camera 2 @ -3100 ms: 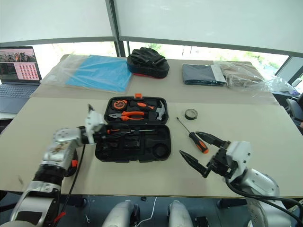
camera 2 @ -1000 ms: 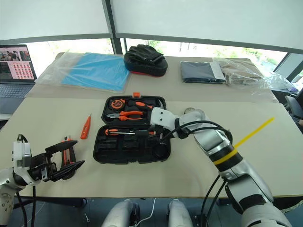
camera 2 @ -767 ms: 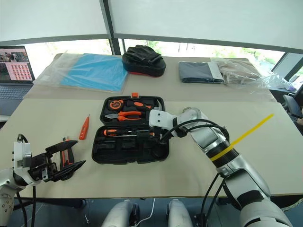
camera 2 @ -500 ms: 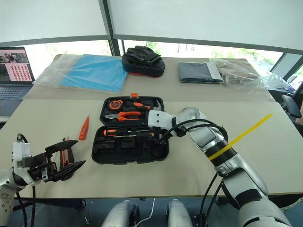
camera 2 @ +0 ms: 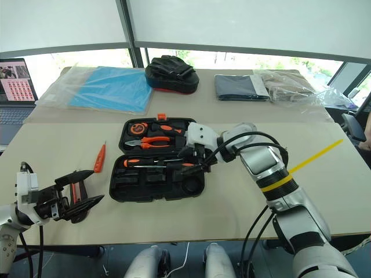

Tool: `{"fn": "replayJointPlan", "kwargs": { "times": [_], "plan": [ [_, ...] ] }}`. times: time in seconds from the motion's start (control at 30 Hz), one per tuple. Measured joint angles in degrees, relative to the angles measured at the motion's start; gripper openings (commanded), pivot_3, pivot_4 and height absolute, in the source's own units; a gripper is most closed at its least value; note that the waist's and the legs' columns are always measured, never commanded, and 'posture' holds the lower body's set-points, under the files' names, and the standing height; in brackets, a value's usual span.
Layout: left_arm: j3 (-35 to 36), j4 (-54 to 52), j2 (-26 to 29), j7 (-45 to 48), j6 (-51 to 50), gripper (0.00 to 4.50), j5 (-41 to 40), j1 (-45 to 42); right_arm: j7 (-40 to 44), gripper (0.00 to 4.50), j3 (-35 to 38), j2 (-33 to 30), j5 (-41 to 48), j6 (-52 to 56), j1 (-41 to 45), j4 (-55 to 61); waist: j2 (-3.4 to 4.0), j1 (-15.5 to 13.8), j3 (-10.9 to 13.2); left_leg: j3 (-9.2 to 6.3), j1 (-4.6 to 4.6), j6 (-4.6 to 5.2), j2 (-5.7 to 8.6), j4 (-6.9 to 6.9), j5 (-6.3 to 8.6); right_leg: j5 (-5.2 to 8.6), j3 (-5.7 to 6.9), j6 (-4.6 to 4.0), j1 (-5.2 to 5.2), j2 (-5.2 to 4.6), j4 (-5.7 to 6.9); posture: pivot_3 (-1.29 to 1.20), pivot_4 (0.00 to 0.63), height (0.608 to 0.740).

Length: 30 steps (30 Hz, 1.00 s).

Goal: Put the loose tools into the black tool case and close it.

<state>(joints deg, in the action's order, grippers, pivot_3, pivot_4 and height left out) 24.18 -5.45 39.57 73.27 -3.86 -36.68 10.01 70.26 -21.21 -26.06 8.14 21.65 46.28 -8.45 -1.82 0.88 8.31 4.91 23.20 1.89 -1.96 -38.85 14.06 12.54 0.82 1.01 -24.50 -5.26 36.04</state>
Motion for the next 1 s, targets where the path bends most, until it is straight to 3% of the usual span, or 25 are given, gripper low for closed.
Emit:
{"fn": "replayJointPlan", "kwargs": {
  "times": [0.17, 0.9, 1.0],
  "plan": [
    [-0.5, 0.1, -0.4, 0.1, 0.0, 4.5, 0.4, 0.1, -5.0, 0.06, 0.0, 5.3, -1.4, -6.4, -2.5, -8.2, 0.01, 0.0, 0.0, 0.01, 0.06, -0.02, 0.02, -0.01, 0.01, -0.01, -0.01, 0.01, -0.03, -0.02, 0.0, 0.0, 0.15, 0.74],
    [0.3, 0.2, -1.0, -2.0, 0.0, 4.5, 0.5, 0.9, -9.3, 0.06, -0.3, 11.0, -7.9, -20.9, -3.7, -16.7, 0.0, 0.8, 0.0, 0.03, -0.36, -0.13, -0.14, 0.12, -0.01, 0.09, -0.06, -0.16, 0.21, 0.11, 0.08, 0.0, 0.15, 0.74],
    [3.5, 0.4, -1.6, -5.3, 0.1, 4.5, 0.7, 2.9, -6.7, 0.78, 2.7, 10.8, -1.0, -18.5, -9.0, -10.4, 0.01, 0.8, 0.0, 0.01, -0.19, -0.21, -0.14, 0.14, 0.04, 0.09, -0.04, -0.16, 0.07, 0.07, 0.07, 0.0, 0.15, 0.74]
  ]
}}
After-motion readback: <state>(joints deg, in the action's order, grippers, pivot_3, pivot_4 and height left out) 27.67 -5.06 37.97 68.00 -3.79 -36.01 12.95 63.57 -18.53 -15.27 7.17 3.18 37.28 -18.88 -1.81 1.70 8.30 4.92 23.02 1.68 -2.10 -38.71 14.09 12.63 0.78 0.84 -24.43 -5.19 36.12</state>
